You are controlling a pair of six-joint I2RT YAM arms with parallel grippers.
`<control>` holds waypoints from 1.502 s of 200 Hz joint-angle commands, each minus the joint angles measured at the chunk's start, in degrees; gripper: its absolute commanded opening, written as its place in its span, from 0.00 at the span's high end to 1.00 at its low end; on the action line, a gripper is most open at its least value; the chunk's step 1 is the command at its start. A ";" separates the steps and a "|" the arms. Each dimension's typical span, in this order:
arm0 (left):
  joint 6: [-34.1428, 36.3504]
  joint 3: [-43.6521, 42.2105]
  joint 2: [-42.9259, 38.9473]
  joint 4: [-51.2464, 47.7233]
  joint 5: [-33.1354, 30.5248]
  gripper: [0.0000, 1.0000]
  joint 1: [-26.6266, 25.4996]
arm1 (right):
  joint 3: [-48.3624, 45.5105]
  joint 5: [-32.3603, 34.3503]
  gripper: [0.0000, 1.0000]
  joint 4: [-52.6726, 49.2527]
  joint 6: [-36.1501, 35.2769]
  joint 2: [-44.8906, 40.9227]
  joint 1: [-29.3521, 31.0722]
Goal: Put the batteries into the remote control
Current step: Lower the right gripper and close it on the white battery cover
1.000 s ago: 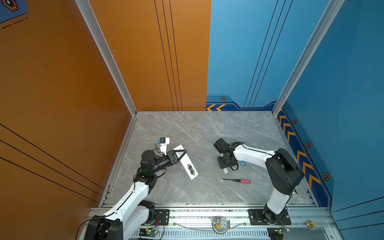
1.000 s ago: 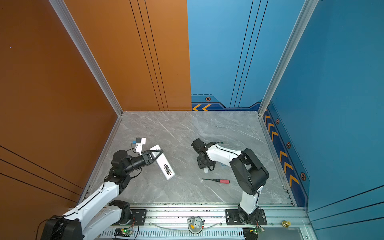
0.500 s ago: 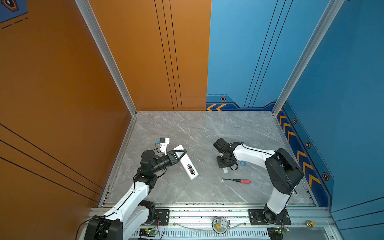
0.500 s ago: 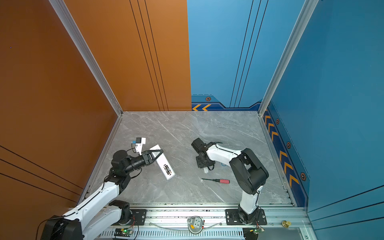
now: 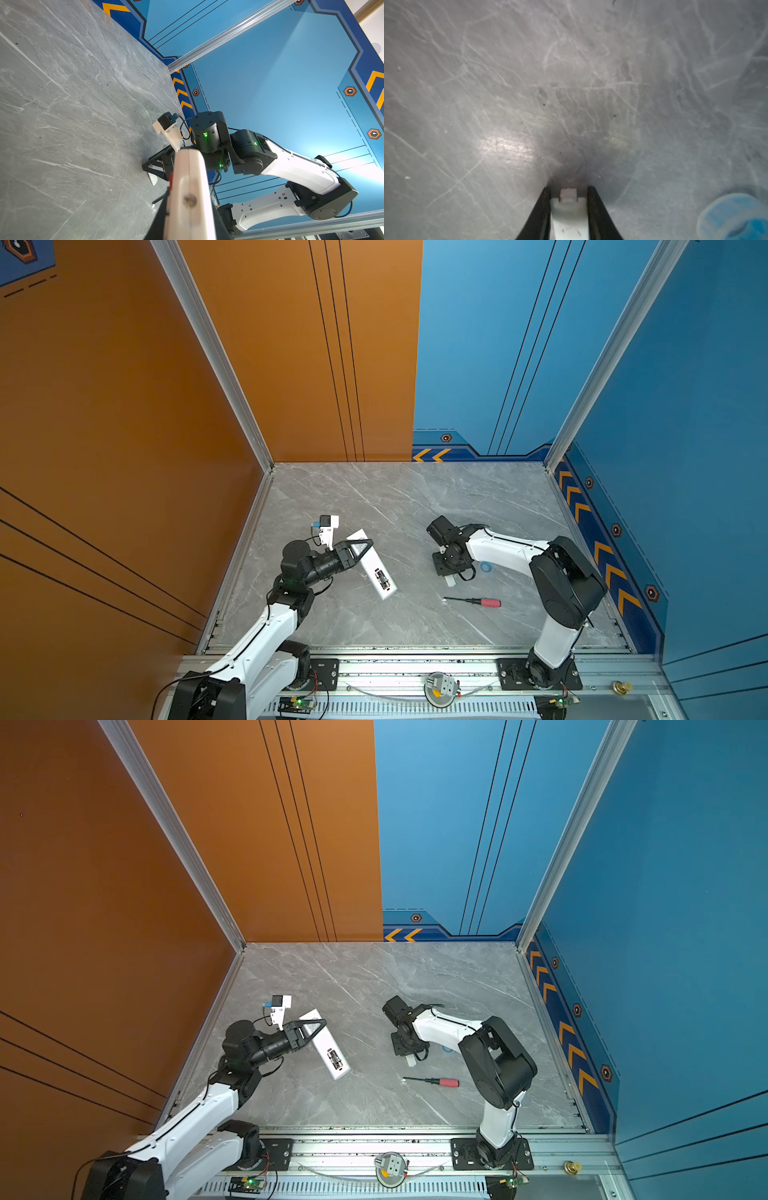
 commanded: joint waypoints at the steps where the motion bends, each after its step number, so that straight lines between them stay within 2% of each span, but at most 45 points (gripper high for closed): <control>1: 0.76 -0.76 -1.02 1.09 0.36 1.00 0.53 | -1.69 0.31 0.73 -0.27 -0.32 2.40 -0.57; 170: 0.55 -0.60 -0.91 1.09 0.25 1.00 0.51 | -1.87 2.17 0.79 -0.01 -2.82 -1.40 1.17; 205: 0.52 -0.35 -0.25 1.11 0.02 1.00 0.37 | -2.58 2.47 0.79 2.18 -4.38 -4.03 2.02; 207: 0.55 -0.26 -0.15 1.09 0.01 1.00 0.40 | -2.71 2.46 0.79 2.43 -4.51 -4.26 3.52; 222: 0.53 -0.19 0.37 1.09 -0.17 1.00 0.15 | -3.07 2.19 0.79 3.35 -5.21 -5.63 4.31; 300: 3.45 1.02 5.87 1.09 -4.01 1.00 -2.30 | -5.90 1.36 0.80 8.74 -7.33 -11.89 4.88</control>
